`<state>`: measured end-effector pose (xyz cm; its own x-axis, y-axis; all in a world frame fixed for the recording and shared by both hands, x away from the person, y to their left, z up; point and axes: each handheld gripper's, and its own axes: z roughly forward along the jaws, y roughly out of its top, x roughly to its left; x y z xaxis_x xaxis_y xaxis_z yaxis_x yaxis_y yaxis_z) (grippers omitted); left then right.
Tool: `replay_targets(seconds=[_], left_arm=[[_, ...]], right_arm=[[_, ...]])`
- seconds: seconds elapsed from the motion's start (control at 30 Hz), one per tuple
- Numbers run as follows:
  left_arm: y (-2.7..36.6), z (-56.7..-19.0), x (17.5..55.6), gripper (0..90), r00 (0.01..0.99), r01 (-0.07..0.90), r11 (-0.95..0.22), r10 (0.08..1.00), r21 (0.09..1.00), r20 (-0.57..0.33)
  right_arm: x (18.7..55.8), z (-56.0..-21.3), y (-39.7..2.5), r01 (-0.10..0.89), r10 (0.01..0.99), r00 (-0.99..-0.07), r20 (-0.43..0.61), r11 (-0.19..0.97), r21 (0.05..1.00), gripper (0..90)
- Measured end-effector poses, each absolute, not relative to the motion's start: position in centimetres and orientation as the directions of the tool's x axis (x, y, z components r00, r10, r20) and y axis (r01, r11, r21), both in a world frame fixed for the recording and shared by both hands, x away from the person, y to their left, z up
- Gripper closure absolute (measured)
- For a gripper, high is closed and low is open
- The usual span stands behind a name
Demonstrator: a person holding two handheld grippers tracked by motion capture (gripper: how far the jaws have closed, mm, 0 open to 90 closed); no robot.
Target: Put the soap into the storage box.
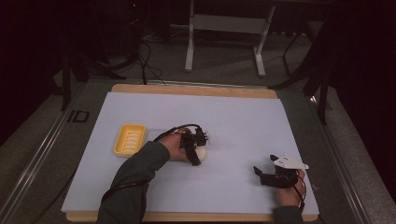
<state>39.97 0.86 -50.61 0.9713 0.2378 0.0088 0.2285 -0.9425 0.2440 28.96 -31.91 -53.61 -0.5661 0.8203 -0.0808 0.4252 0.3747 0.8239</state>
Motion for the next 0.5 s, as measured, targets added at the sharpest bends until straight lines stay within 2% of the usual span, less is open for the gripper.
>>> replay_targets(seconds=[0.5], left_arm=[[0.37,-50.51,40.18,22.2,0.972,0.229,-0.944,0.236,0.237,0.004]], right_arm=[[28.95,-53.61,-31.89,0.425,0.819,-0.568,-0.081,0.376,0.824,15.1]])
